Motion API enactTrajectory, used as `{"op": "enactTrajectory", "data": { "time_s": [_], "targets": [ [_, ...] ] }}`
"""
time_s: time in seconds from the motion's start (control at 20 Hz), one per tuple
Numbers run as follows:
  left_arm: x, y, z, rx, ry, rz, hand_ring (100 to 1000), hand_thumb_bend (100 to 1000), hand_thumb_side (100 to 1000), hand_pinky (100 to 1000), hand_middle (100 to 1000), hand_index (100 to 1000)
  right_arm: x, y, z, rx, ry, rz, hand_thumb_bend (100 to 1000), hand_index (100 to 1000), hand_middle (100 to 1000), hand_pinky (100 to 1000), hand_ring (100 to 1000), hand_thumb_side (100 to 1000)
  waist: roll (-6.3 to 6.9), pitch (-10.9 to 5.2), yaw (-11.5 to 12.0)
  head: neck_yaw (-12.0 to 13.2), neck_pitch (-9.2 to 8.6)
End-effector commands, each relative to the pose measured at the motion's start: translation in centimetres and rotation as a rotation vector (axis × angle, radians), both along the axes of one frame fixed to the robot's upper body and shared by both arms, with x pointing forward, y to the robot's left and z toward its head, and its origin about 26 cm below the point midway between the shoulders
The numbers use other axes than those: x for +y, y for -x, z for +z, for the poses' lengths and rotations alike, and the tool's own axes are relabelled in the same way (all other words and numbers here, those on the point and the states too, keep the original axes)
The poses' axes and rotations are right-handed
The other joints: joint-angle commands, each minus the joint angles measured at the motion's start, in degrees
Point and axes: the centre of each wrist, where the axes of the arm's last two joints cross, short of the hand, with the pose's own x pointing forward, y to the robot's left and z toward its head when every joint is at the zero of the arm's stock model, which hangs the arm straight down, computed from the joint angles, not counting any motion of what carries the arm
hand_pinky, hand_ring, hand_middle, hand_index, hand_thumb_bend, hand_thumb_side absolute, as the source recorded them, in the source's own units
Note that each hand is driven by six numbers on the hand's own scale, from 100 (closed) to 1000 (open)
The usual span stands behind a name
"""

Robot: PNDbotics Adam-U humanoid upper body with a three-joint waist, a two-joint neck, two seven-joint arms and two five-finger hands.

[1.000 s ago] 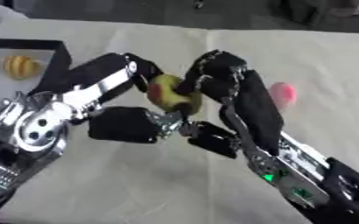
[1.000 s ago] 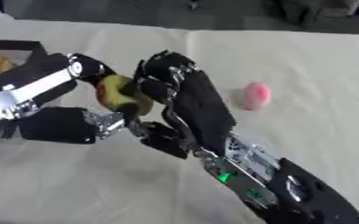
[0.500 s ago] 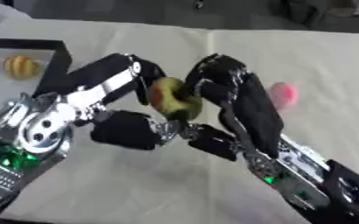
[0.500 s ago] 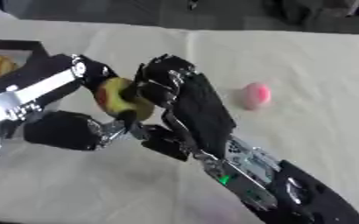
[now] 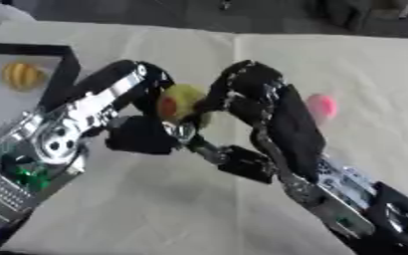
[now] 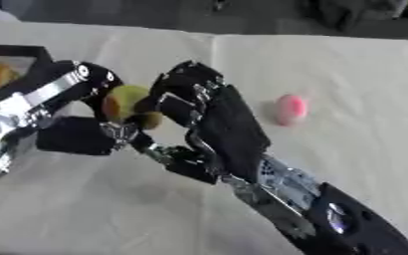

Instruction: Pick up the objects with one hand, pass them to the other hand, and then place them into the box on the other side of the table.

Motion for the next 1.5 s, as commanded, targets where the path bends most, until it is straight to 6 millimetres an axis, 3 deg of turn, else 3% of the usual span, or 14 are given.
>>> {"op": "enactTrajectory", "data": {
  "time_s": [0.05, 0.4, 0.7, 0.95, 1.25, 1.5],
  "targets": [
    [0.3, -0.1, 0.6, -0.015, 0.047, 0.023, 402, 100, 121, 723, 322, 403, -0.5, 0.2, 0.6, -0.049, 0.019, -0.009, 537, 586, 481, 612, 559, 118, 0.04, -1.16, -0.07, 0.27, -0.61],
    [0.7, 0.3, 0.5, -0.042, 0.079, 0.055, 360, 100, 100, 691, 280, 365, -1.0, 0.3, 0.0, -0.054, 0.057, -0.032, 516, 604, 498, 624, 572, 140, -0.26, -1.3, -0.02, 0.74, -0.81],
    [2.6, 0.2, 0.9, -0.119, 0.097, 0.147, 352, 100, 100, 689, 272, 357, -2.3, 0.3, -0.5, -0.047, 0.128, -0.048, 510, 602, 500, 638, 574, 126, -0.41, -1.44, 0.22, 1.45, -0.78],
    [6.1, -0.4, 1.7, -0.182, 0.116, 0.283, 349, 100, 100, 689, 270, 355, -4.7, 0.1, -0.8, -0.043, 0.162, -0.108, 506, 611, 514, 654, 589, 114, -0.57, -1.56, 0.06, 2.4, -0.89],
    [11.0, -1.7, 2.2, -0.254, 0.103, 0.497, 354, 100, 100, 688, 274, 356, -7.8, -0.4, 0.4, -0.082, 0.11, -0.225, 495, 621, 525, 670, 602, 112, -0.75, -1.22, -0.43, 4.15, -1.0],
    [15.0, -3.2, 2.2, -0.303, 0.109, 0.66, 357, 100, 100, 694, 279, 360, -10.3, -0.6, 1.2, -0.113, 0.036, -0.337, 486, 621, 524, 664, 601, 113, -1.3, -0.55, -0.9, 6.8, -2.04]
  ]
}}
